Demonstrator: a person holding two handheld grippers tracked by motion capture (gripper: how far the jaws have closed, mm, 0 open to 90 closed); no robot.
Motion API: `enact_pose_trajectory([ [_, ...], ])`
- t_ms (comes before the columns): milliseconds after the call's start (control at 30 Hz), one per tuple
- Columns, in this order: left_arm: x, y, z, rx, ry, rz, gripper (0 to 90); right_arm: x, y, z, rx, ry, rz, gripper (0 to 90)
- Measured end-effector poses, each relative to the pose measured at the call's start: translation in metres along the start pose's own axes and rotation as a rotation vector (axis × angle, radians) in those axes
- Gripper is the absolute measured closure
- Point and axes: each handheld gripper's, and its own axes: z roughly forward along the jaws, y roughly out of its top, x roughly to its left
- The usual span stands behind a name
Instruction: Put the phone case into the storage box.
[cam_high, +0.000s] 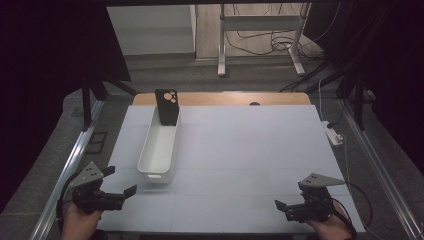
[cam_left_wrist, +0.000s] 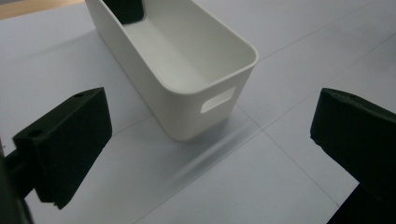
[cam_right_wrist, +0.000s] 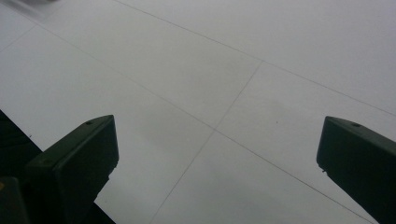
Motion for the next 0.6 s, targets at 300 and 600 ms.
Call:
enact_pose_trajectory([
  [300,-0.001,-0.008,-0.005,0.011,0.017,-0.005,0.0,0.000,0.000,0.000,0.000,-0.001,0.000,0.0],
  [600,-0.003,-0.016,-0.010,0.023,0.026,-0.011,0.0,0.000,0.000,0.000,0.001,-0.001,0.000,0.0],
])
